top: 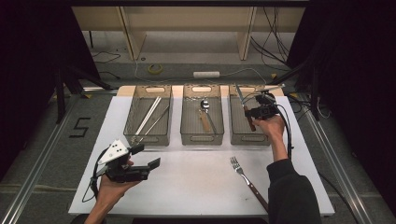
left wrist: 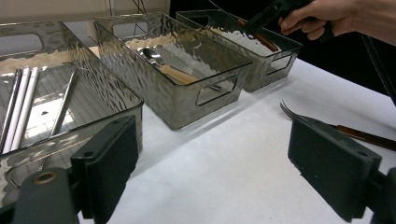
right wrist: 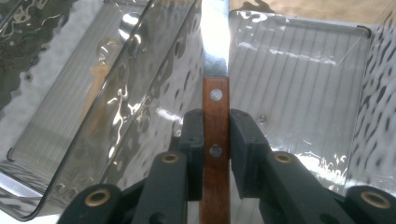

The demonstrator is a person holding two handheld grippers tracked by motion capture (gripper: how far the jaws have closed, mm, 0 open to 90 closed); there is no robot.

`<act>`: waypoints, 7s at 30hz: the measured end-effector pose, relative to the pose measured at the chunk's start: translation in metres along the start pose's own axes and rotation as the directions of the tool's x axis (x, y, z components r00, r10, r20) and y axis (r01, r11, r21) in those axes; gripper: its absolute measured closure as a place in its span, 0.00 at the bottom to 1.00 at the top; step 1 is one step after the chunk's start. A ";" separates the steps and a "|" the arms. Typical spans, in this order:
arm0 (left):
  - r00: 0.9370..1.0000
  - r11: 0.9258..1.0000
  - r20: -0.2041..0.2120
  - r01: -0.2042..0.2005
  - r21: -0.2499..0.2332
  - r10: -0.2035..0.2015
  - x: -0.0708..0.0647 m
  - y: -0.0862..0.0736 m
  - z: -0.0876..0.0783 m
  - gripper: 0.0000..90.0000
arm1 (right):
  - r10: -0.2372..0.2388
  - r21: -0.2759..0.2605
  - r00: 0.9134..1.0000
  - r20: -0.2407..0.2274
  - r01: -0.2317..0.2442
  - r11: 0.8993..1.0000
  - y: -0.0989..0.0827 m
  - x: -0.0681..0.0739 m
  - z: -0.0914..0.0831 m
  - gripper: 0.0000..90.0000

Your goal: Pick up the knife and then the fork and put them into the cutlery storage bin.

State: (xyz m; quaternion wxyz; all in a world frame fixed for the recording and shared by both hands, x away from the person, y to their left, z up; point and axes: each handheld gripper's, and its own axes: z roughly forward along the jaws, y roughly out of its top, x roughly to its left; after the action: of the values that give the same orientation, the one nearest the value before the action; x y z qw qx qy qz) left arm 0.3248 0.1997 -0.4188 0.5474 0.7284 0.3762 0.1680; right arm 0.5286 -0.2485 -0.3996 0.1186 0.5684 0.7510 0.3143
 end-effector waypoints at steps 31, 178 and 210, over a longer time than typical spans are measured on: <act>1.000 1.000 -0.002 -0.001 0.001 0.001 0.000 0.000 -0.001 0.17 | -0.070 0.034 0.993 -0.091 0.074 0.997 -0.005 0.017 -0.001 0.54; 1.000 1.000 -0.004 0.000 0.001 0.000 -0.001 -0.001 -0.004 0.17 | -0.464 0.366 0.873 -0.151 0.486 0.794 -0.193 0.066 -0.061 0.86; 1.000 1.000 -0.011 0.000 0.007 0.000 0.000 -0.001 -0.003 0.17 | -0.450 0.215 0.872 -0.194 0.485 0.848 -0.157 0.055 -0.085 0.86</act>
State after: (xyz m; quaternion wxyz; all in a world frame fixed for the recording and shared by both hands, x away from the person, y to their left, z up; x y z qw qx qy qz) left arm 0.3222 0.2017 -0.4188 0.5427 0.7294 0.3798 0.1709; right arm 0.3422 -0.2507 -0.4191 0.0655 0.3558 0.9074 0.2138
